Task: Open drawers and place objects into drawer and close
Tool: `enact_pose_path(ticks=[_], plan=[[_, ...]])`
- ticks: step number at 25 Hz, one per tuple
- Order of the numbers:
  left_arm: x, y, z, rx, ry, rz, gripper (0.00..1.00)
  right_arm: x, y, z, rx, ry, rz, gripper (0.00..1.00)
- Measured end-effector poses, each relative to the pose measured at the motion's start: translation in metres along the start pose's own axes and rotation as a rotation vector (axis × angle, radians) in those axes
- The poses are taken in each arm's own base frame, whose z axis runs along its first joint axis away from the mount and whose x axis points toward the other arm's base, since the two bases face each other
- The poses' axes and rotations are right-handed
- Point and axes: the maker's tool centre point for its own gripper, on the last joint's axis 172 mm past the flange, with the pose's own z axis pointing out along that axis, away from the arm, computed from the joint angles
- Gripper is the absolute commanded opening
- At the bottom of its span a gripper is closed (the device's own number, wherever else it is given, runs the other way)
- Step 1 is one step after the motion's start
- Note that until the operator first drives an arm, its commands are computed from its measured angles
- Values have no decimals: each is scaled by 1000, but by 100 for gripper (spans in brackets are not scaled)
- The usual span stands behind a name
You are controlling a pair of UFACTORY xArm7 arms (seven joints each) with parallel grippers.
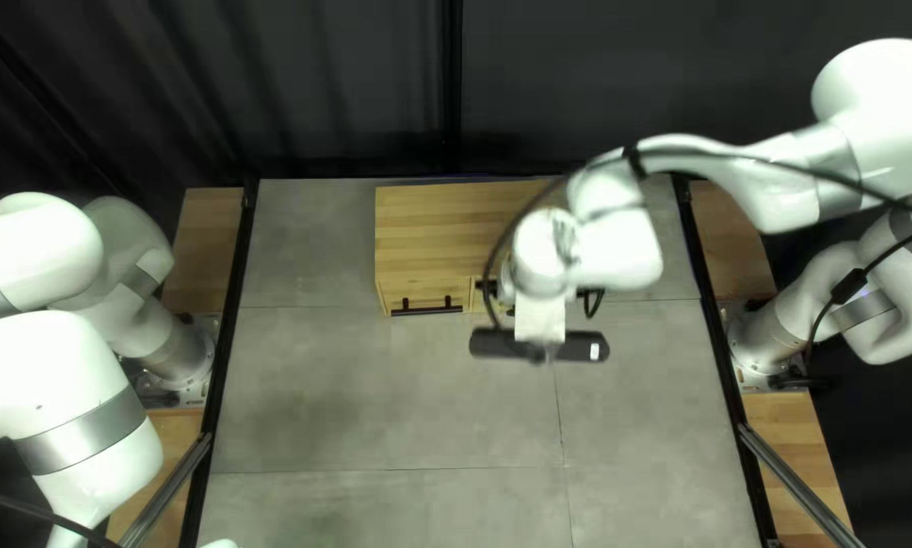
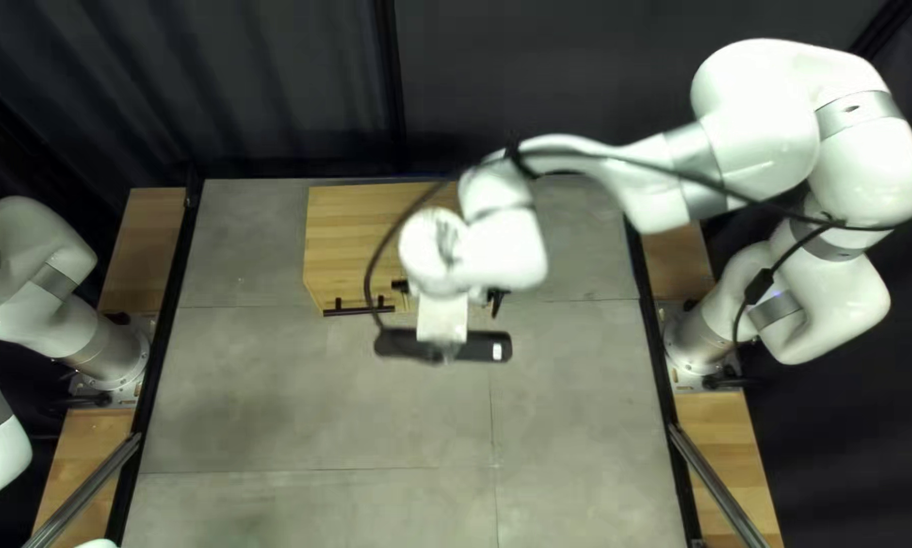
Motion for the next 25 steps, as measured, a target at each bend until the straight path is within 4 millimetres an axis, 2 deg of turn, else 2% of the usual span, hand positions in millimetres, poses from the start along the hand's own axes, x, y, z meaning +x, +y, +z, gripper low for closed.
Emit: enact_pose_path(ticks=[5, 9, 21, 25], plan=[[0, 0, 0, 0, 0, 0, 100, -17, -16, -10, -42, 27, 268, 100], [0, 0, 0, 0, 0, 0, 100, -26, -18, -16, -74, -38, 408, 100], [0, 0, 0, 0, 0, 0, 100, -28, -18, -18, -84, -65, 433, 100], [0, 0, 0, 0, 0, 0, 100, -47, -16, -22, -75, -102, 525, 100]])
